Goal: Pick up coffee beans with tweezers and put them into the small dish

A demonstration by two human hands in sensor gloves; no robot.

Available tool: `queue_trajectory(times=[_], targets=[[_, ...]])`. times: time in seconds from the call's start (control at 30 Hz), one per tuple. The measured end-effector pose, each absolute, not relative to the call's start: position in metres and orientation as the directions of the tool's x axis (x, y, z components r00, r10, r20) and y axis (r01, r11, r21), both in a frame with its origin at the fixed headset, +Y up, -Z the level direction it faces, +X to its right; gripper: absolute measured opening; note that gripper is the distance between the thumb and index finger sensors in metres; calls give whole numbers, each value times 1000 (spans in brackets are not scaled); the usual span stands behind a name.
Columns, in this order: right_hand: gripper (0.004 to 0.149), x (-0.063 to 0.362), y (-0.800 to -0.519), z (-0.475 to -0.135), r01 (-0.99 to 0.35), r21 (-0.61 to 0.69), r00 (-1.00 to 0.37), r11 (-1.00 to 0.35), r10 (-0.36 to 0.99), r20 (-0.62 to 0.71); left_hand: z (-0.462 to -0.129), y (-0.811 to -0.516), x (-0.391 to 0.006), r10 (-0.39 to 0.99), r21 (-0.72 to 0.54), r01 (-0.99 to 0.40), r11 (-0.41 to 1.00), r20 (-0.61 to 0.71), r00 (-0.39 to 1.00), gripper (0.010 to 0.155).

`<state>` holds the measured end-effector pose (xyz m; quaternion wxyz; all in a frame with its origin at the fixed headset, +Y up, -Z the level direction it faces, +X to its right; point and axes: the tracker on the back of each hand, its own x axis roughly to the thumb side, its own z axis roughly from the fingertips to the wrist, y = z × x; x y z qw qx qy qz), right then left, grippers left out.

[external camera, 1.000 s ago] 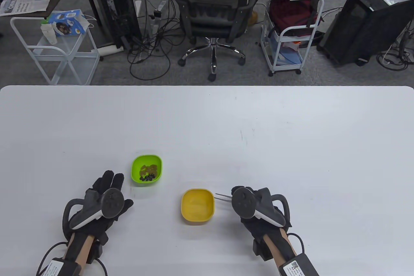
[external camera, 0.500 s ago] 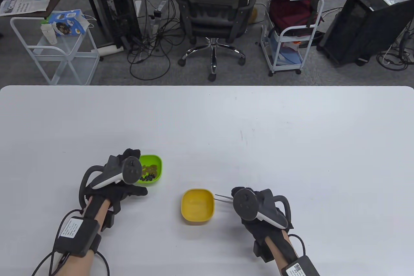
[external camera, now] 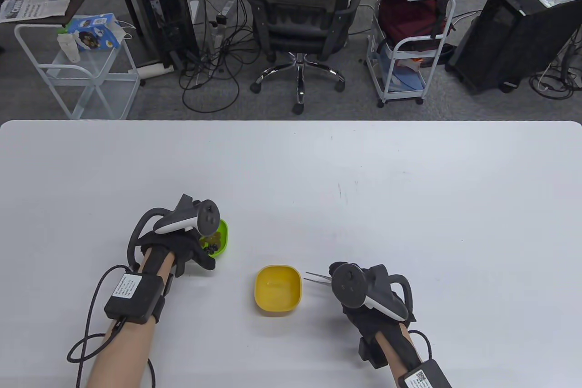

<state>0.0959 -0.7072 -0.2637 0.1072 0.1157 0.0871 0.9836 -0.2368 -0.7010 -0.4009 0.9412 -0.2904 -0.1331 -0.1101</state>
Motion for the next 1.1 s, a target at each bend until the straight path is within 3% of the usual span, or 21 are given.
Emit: queue_trajectory(times=[0.27, 0.63, 1.1], targets=[[52, 96, -707, -264, -190, 214, -949, -958, 235, 209, -404, -713, -240, -131, -482, 278, 831, 316, 940, 121], [52, 96, -708, -265, -185, 224, -951, -957, 232, 206, -401, -726, -258, 45, -364, 74, 928, 309, 950, 117], [51, 97, -709, -265, -210, 198, -946, -957, 250, 206, -372, -709, -253, 81, -224, 7, 975, 383, 920, 114]])
